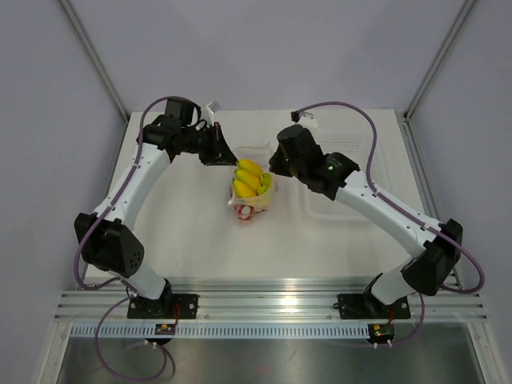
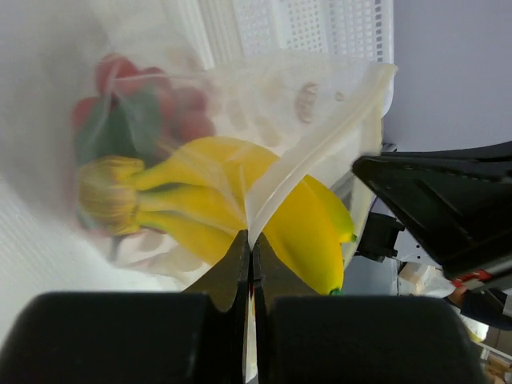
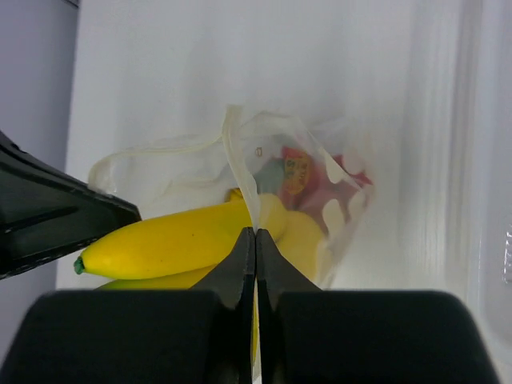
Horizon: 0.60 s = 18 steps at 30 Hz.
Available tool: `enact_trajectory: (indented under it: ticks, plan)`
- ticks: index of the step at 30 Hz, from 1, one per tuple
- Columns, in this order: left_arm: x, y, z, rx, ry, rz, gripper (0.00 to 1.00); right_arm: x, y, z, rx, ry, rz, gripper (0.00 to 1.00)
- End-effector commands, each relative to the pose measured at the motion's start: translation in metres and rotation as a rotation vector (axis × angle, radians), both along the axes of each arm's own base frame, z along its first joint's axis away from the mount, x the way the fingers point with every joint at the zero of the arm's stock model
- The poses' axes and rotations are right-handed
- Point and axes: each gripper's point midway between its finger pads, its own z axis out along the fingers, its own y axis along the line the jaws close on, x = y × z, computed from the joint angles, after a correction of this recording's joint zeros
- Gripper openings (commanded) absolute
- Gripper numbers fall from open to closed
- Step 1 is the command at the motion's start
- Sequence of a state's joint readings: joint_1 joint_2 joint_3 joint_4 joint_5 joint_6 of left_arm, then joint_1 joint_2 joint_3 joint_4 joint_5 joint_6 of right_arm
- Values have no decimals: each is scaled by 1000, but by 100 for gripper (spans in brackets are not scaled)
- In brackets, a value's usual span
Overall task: Place the food in the zip-top bag and seal the zipper
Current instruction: Adjust the zipper food storage bag at the center of the board.
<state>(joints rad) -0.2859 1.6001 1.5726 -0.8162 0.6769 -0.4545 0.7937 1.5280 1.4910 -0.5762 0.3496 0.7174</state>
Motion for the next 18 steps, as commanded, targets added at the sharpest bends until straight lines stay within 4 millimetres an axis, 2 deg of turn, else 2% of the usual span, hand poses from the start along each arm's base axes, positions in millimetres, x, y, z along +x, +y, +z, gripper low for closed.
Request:
enact_trajectory:
  ticks: [1,2,3,4,5,6,7,8,9,10,12,13,14,15,16,17,18]
  plan:
    - [-17,3,91,-87,-229,4,0,-7,-19,92,109,-186,1,0]
    - [-16,3,87,-86,-229,11,0,-5,-21,85,85,-187,-10,0]
    - [-13,4,77,-73,-214,16,0,4,-26,62,28,-150,-31,0]
    - [-9,4,66,-59,-186,19,0,9,-27,48,4,-113,-37,0]
    - [-5,3,42,-15,-101,9,0,12,-27,38,-15,-81,-40,0]
    - [-6,3,39,-5,-73,-6,0,13,-25,33,-39,-55,-35,0]
    - [-8,2,42,-3,-72,-16,0,11,-22,38,-22,-53,-19,0]
    - [-14,1,62,-26,-135,-17,0,9,-20,45,0,-67,-9,0]
    - [-15,2,78,-38,-185,-3,0,7,-21,65,51,-116,-4,0]
    - [-19,2,95,-67,-228,-2,0,3,-20,75,77,-139,12,0]
    - [-27,3,118,-90,-286,-5,0,-1,-24,94,119,-195,13,0]
    - [-26,3,118,-93,-293,-5,0,0,-25,94,114,-200,10,0]
    - [-24,2,108,-86,-277,-4,0,3,-26,80,84,-180,0,0]
    - [-18,0,90,-77,-234,-7,0,7,-26,68,61,-162,-9,0]
    - [-16,-1,59,-56,-160,-12,0,9,-21,54,43,-138,-1,0]
    - [-14,-6,43,-65,-122,-30,0,12,-17,37,22,-110,1,0]
    - [-9,-10,21,-57,-68,-41,0,17,-6,11,4,-50,20,0]
